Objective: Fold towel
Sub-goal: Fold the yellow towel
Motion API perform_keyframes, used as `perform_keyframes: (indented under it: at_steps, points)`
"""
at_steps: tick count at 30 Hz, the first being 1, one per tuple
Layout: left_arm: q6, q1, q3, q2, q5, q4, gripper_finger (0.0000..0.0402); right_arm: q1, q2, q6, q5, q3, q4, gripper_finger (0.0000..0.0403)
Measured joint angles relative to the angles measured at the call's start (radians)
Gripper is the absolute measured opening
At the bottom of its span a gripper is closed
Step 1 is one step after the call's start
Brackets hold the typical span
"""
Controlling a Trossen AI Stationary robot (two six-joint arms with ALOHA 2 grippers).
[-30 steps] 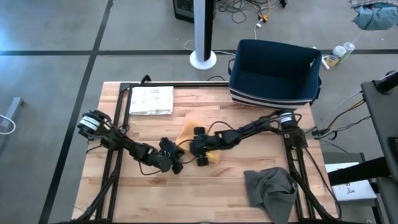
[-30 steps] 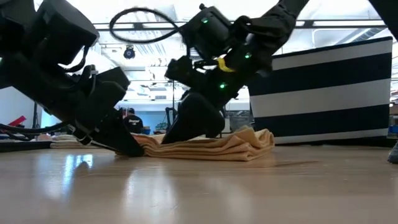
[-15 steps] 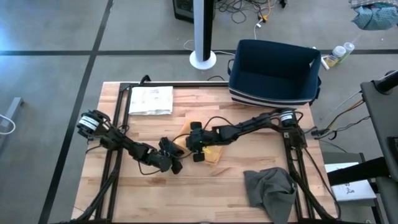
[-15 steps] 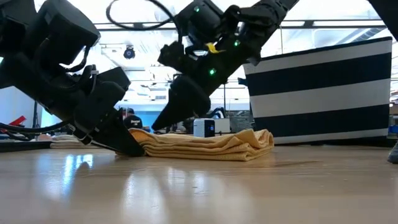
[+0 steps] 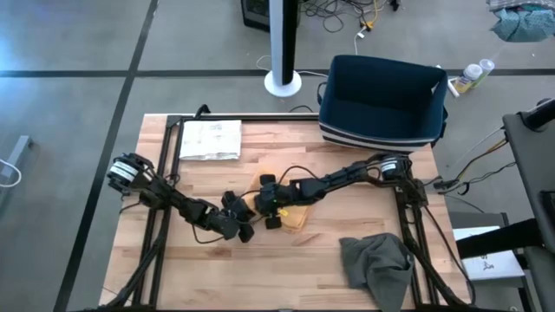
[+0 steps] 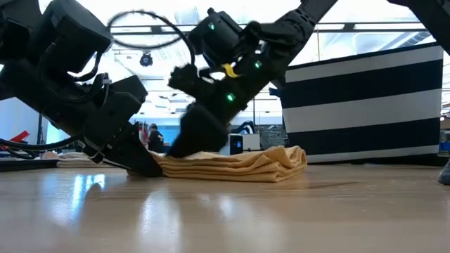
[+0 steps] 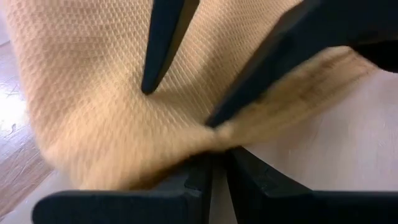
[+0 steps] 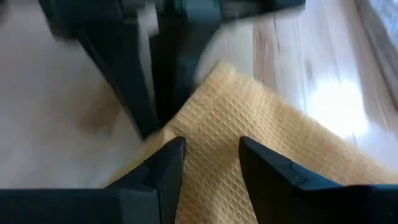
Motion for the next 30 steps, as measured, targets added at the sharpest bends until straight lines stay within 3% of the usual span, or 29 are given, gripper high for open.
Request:
perform_keyframes:
  at_steps: [4,9,17,22,30]
  points:
    - [-0.003,0.001,-0.001,0.000,0.003,0.000,0.0038,-0.002,-0.043,-0.020,0.000,-0.006,-0.038,0.0158]
    - [-0.004,0.001,0.000,-0.001,0.004,0.000,0.0038,-0.027,-0.089,0.014,0.012,-0.033,0.034,0.0165]
    - [-0.006,0.001,-0.001,-0.001,0.005,0.000,0.0038,-0.021,-0.002,0.073,-0.007,-0.095,0.285,0.0156]
    - [-0.011,0.001,-0.001,-0.001,0.008,-0.002,0.0038,-0.016,0.029,0.076,0.005,-0.101,0.302,0.0158]
    - [-0.005,0.001,-0.001,-0.002,0.007,-0.002,0.0038,-0.027,0.057,0.144,0.006,-0.102,0.499,0.0158]
